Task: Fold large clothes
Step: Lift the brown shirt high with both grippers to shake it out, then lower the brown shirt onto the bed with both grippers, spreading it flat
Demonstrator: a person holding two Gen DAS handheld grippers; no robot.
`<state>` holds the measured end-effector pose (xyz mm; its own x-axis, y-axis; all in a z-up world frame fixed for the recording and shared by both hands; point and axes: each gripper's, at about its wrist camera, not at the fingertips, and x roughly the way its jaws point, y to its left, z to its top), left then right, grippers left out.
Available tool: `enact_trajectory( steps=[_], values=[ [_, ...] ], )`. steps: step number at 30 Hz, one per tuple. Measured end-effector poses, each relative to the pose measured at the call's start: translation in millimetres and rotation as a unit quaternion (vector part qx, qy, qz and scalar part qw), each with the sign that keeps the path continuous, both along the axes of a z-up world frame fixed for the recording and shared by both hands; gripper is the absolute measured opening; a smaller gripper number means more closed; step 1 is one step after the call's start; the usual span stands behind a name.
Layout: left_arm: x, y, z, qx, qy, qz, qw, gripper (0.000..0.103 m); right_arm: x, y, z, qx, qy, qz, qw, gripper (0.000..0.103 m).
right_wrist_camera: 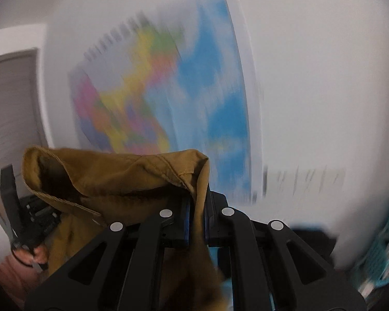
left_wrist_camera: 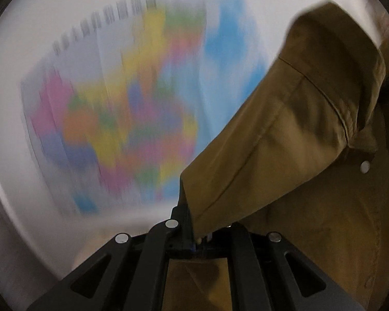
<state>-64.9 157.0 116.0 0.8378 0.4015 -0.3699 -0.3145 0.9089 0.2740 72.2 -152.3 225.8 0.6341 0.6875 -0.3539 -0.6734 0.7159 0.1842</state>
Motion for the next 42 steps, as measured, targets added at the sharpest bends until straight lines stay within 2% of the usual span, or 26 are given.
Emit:
enact_trajectory(
  steps=[2, 5, 7, 10, 11, 14, 16, 18, 19, 21, 22, 23, 25, 27, 30, 31, 35, 38, 39, 40, 41, 42],
  values=[
    [42.7, 21.5, -60.9, -0.013, 0.066, 0.033, 0.9972, 0.003, 41.9, 37.1, -53.0, -0.033, 0.049, -0.003, 0.998, 0.007],
    [87.5, 47.8, -133.5, -0.05, 0.147, 0.045, 0.9869, 0.003, 86.9, 77.1, -110.5, -0.085, 0.095, -0.018, 0.992, 0.007],
    [111.3, 63.3, -166.1, -0.069, 0.172, 0.056, 0.9811, 0.003, 104.3, 90.6, -135.4, -0.095, 0.11, -0.024, 0.989, 0.007],
    [140.1, 84.5, -171.8, -0.079, 0.178, 0.058, 0.9791, 0.003, 130.8, 99.3, -147.0, -0.088, 0.136, -0.028, 0.986, 0.007],
    [152.8, 97.7, -159.1, -0.077, 0.18, 0.057, 0.9789, 0.003, 135.8, 100.2, -145.9, -0.089, 0.132, -0.026, 0.987, 0.006],
    [172.8, 104.7, -151.4, -0.074, 0.187, 0.056, 0.978, 0.003, 155.7, 103.3, -150.5, -0.084, 0.139, -0.03, 0.986, 0.006],
    [189.5, 107.4, -155.8, -0.076, 0.206, 0.056, 0.974, 0.004, 171.1, 109.2, -162.9, -0.094, 0.158, -0.043, 0.982, 0.007],
    [200.4, 107.5, -171.2, -0.089, 0.23, 0.063, 0.9672, 0.006, 181.5, 112.7, -178.0, -0.109, 0.186, -0.05, 0.975, 0.016],
    [206.4, 108.2, -180.4, -0.09, 0.242, 0.063, 0.9641, 0.009, 186.6, 111.8, -187.2, -0.118, 0.2, -0.062, 0.971, 0.026],
    [213.4, 105.3, -201.0, -0.08, 0.264, 0.063, 0.9592, 0.017, 188.5, 103.1, -194.6, -0.123, 0.215, -0.08, 0.966, 0.062],
    [213.7, 105.2, -205.9, -0.081, 0.264, 0.063, 0.9589, 0.023, 184.5, 93.8, -193.2, -0.119, 0.217, -0.079, 0.966, 0.067],
    [213.0, 104.9, -209.7, -0.084, 0.267, 0.06, 0.9581, 0.041, 179.1, 85.0, -189.0, -0.113, 0.213, -0.083, 0.967, 0.075],
    [208.3, 110.3, -206.4, -0.092, 0.253, 0.06, 0.9611, 0.048, 159.8, 60.4, -173.3, -0.102, 0.193, -0.077, 0.973, 0.082],
    [197.4, 117.1, -192.1, -0.106, 0.229, 0.043, 0.9666, 0.059, 128.9, 27.5, -155.7, -0.088, 0.169, -0.077, 0.979, 0.091],
    [169.8, 116.1, -168.4, -0.11, 0.2, 0.003, 0.9737, 0.069, 81.9, -3.2, -148.1, -0.089, 0.173, -0.05, 0.98, 0.097],
    [158.5, 112.0, -162.6, -0.104, 0.193, -0.007, 0.9758, 0.076, 65.1, -8.9, -150.8, -0.093, 0.176, -0.039, 0.979, 0.098],
    [125.9, 99.3, -155.4, -0.088, 0.188, -0.05, 0.9769, 0.079, -19.0, -13.4, -183.1, -0.15, 0.197, 0.009, 0.969, 0.097],
    [100.9, 93.9, -161.6, -0.092, 0.196, -0.075, 0.9735, 0.08, -54.2, -14.2, -218.7, -0.197, 0.211, -0.006, 0.958, 0.097],
    [93.9, 95.1, -158.7, -0.092, 0.196, -0.078, 0.9731, 0.081, -58.5, -15.1, -229.7, -0.201, 0.217, -0.013, 0.955, 0.092],
    [85.3, 94.6, -161.4, -0.094, 0.197, -0.082, 0.9725, 0.082, -59.6, -17.1, -236.0, -0.193, 0.23, -0.009, 0.954, 0.082],
    [78.6, 94.2, -160.7, -0.095, 0.198, -0.084, 0.972, 0.082, -59.2, -18.8, -242.0, -0.186, 0.244, -0.006, 0.952, 0.048],
    [72.7, 94.1, -162.6, -0.096, 0.198, -0.085, 0.9717, 0.082, -56.1, -26.9, -243.0, -0.162, 0.26, -0.002, 0.952, 0.023]
  ],
)
